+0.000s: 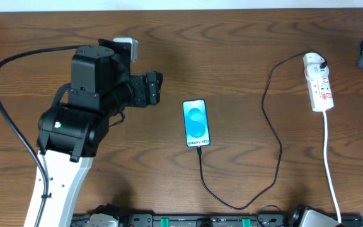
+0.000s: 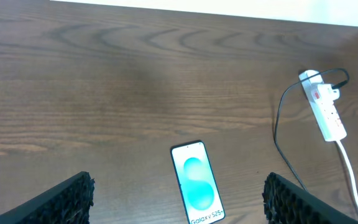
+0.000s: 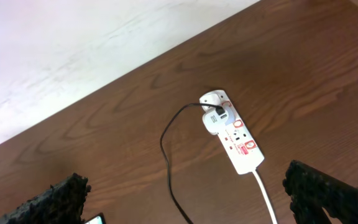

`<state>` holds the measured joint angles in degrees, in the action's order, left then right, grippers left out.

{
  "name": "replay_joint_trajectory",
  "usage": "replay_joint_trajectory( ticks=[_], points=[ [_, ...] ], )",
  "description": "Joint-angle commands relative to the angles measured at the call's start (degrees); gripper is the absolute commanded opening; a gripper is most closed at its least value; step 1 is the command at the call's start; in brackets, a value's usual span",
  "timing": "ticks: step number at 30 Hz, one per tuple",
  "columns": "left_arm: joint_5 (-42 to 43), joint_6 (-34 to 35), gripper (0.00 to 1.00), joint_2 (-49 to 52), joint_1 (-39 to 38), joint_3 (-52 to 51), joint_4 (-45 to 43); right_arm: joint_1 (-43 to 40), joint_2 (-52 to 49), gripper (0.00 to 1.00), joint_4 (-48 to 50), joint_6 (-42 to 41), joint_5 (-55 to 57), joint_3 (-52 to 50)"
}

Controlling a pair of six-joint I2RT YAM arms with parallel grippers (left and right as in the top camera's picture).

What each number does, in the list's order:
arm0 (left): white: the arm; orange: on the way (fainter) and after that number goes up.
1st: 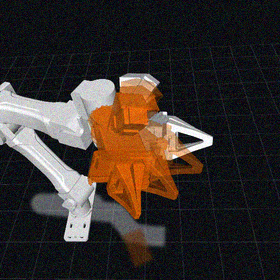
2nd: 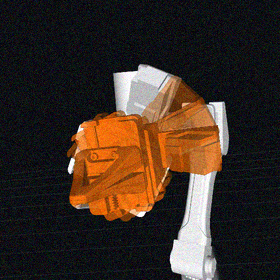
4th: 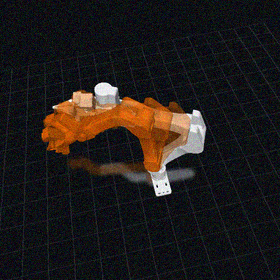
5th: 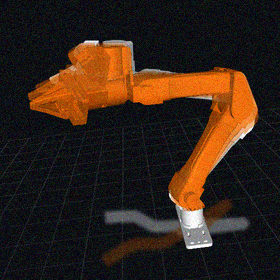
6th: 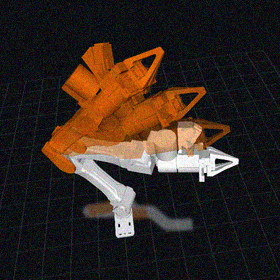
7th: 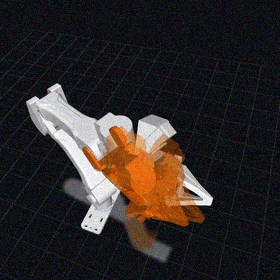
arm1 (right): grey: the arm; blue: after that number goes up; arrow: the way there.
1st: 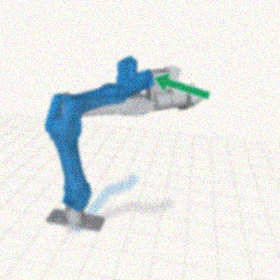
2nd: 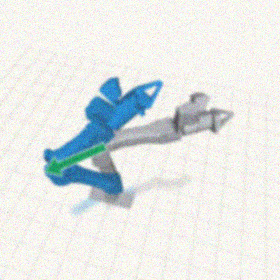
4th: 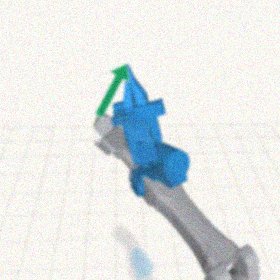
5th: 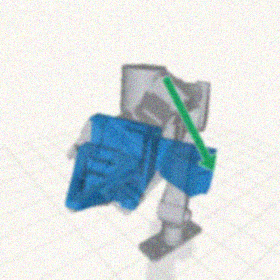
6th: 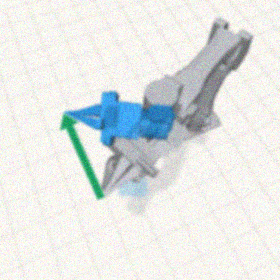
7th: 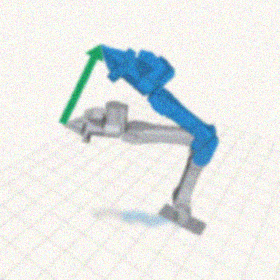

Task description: Plug charger to phone and switch on socket

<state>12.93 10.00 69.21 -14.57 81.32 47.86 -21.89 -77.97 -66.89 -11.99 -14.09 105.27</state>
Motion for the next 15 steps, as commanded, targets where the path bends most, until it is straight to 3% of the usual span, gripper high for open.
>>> replay_joint_trajectory(
  ticks=[1, 9, 15],
  points=[
    [-0.8, -1.2, 0.87, -1.7, 0.2, -1.3, 0.1, 0.2, 0.0, 0.99, -0.2, -0.6, 0.4, 0.3],
    [-0.8, -1.2, 0.87, -7.5, 1.2, -12.2, -1.0, 0.2, 0.0, 0.99, -0.2, -0.6, 0.5, 0.3],
    [-0.7, -1.2, 0.87, -16.5, 4.9, -27.7, -11.9, 0.2, 0.0, 0.99, -0.2, -0.6, 0.5, 0.3]
  ],
)
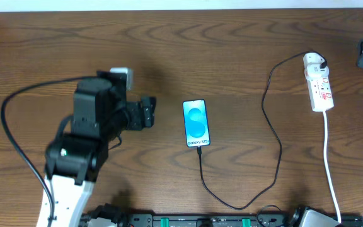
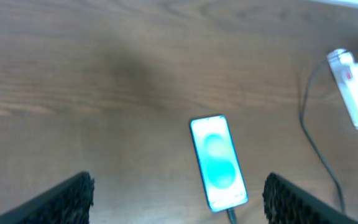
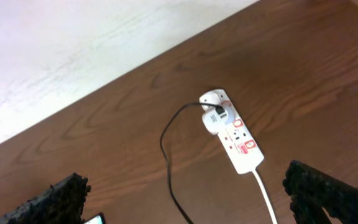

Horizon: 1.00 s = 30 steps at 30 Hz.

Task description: Plug charger to phone and switch on socket

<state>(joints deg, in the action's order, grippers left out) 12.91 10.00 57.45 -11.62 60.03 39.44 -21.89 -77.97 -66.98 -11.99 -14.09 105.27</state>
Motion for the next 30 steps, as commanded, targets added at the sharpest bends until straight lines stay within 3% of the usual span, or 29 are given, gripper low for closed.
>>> replay_joint_trajectory(
  ticks=[1, 10, 16, 24, 30],
  points=[
    [-0.5, -1.2, 0.87, -7.0, 2.6, -9.4, -6.4, 0.2, 0.0, 0.99, -0.1, -0.6, 0.4, 0.3],
    [-2.5, -5.7, 0.87, -25.2, 3.6, -28.2, -23.9, 0.2, 0.0, 0.99, -0.1, -0.6, 0.4, 0.3],
    [-2.5, -10.4, 0.87, -31.5, 3.6, -37.4, -37.8, 0.2, 0.0, 0.99, -0.1, -0.6, 0.4, 0.3],
    [-2.5, -11.0, 0.87, -40.4, 3.8, -51.9, -59.1, 0.2, 0.0, 0.99, -0.1, -0.6, 0.5, 0.3],
    [-2.4, -11.5, 0.87, -48.3, 5.9, -59.4, -62.9, 0.2, 0.0, 0.99, -0.1, -0.6, 0.4, 0.3]
  ],
)
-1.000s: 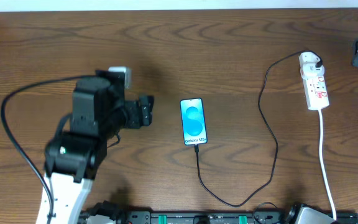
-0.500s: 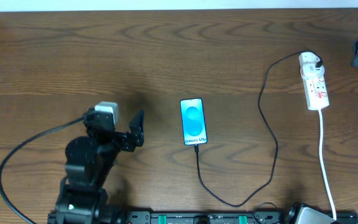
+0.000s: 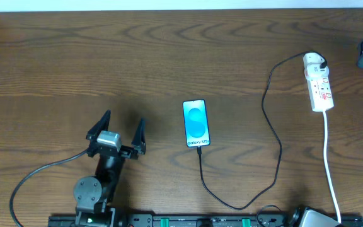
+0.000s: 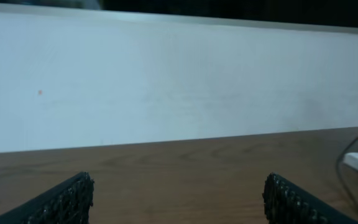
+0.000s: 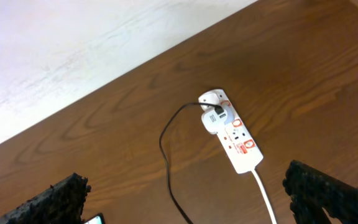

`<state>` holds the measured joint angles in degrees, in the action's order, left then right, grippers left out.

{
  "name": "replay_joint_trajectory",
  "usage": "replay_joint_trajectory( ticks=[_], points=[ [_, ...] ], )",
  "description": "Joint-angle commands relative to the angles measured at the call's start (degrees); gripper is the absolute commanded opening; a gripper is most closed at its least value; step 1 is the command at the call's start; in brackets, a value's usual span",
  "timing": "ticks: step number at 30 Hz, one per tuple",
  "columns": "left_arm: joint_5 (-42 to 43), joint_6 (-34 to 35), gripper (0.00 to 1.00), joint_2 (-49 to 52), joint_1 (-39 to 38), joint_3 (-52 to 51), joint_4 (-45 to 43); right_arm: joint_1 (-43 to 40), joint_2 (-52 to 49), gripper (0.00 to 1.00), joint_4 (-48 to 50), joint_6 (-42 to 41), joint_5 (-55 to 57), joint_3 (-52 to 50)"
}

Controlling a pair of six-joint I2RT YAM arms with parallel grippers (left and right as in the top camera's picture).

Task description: Plug charger to phone and switch on socket

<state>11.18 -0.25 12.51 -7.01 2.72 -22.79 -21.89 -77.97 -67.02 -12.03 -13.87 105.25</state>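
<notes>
The phone (image 3: 196, 123) lies face up mid-table with its screen lit. A black cable (image 3: 273, 132) is plugged into its near end and loops right to a charger in the white power strip (image 3: 318, 90). My left gripper (image 3: 117, 126) stands open near the front edge, left of the phone, holding nothing. Its wrist view shows only its fingertips (image 4: 61, 202), the table and a pale wall. My right gripper (image 5: 185, 199) is open, high above the power strip (image 5: 232, 132). The cable (image 5: 165, 155) and a phone corner (image 5: 92, 219) also show in that view.
The strip's white lead (image 3: 329, 164) runs down to the table's front edge. A rail with connectors (image 3: 194, 221) lines the front edge. A dark part of the right arm shows at the far right. The pale wall (image 4: 179, 81) lies beyond the table's far edge.
My left arm has drawn back from beside the phone to the front edge of the table. Its camera now looks level at the wall instead of down on the phone. The right gripper has not moved.
My left arm first reached over the table with its open gripper just left of the phone. It then stood further back and lower, and is now folded at the front edge. The phone stayed lit with the cable in it, and the right gripper stayed over the strip.
</notes>
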Motion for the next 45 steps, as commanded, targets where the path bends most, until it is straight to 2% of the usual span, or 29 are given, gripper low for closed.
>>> replay_joint_trajectory(
  ticks=[1, 11, 17, 30, 45],
  points=[
    [-0.5, -1.2, 0.87, -4.4, 1.7, -2.5, 0.3, 0.2, 0.0, 0.99, -0.1, -0.6, 0.2, 0.4],
    [-0.8, -1.3, 0.87, -12.5, 6.2, -2.5, 17.6, 0.2, 0.0, 0.99, -0.1, -0.6, 0.2, 0.4],
    [-3.1, -1.7, 0.87, -12.4, 7.6, -2.5, 25.9, 0.2, 0.0, 0.99, -0.1, -0.6, 0.2, 0.4],
    [-5.3, -6.7, 0.87, -12.4, 7.6, -2.5, 26.6, 0.2, 0.0, 0.99, -0.1, -0.6, 0.2, 0.4],
    [-5.2, -6.8, 0.87, -12.4, 7.6, -2.5, 26.4, 0.2, 0.0, 0.99, -0.1, -0.6, 0.2, 0.4]
  ],
)
